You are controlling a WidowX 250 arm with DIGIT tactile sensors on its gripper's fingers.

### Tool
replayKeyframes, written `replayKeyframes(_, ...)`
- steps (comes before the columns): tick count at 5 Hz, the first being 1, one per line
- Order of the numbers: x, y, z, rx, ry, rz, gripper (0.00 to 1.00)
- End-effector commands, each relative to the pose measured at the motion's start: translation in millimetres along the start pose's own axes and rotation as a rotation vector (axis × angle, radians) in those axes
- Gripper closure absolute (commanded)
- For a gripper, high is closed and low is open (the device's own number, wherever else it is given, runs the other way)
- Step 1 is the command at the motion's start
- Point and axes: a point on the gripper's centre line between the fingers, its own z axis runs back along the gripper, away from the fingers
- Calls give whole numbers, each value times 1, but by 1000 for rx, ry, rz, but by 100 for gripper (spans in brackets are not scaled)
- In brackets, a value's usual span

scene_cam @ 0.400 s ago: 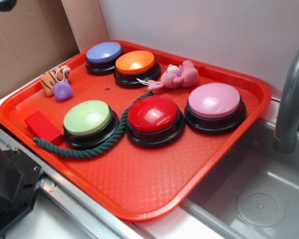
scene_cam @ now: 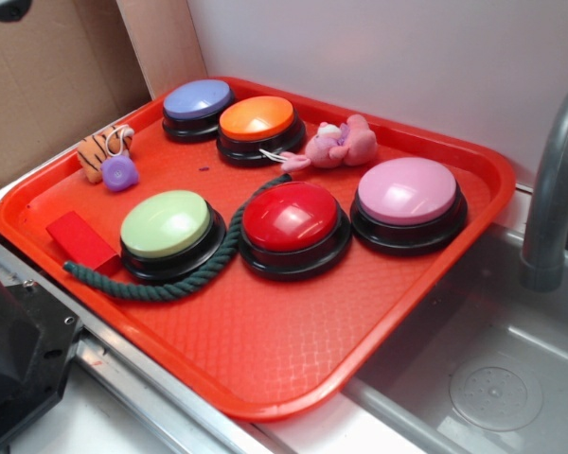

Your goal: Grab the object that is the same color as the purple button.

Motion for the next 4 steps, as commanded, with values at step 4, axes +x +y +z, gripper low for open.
replayKeyframes(4, 48, 115, -94, 40, -119, 935, 0)
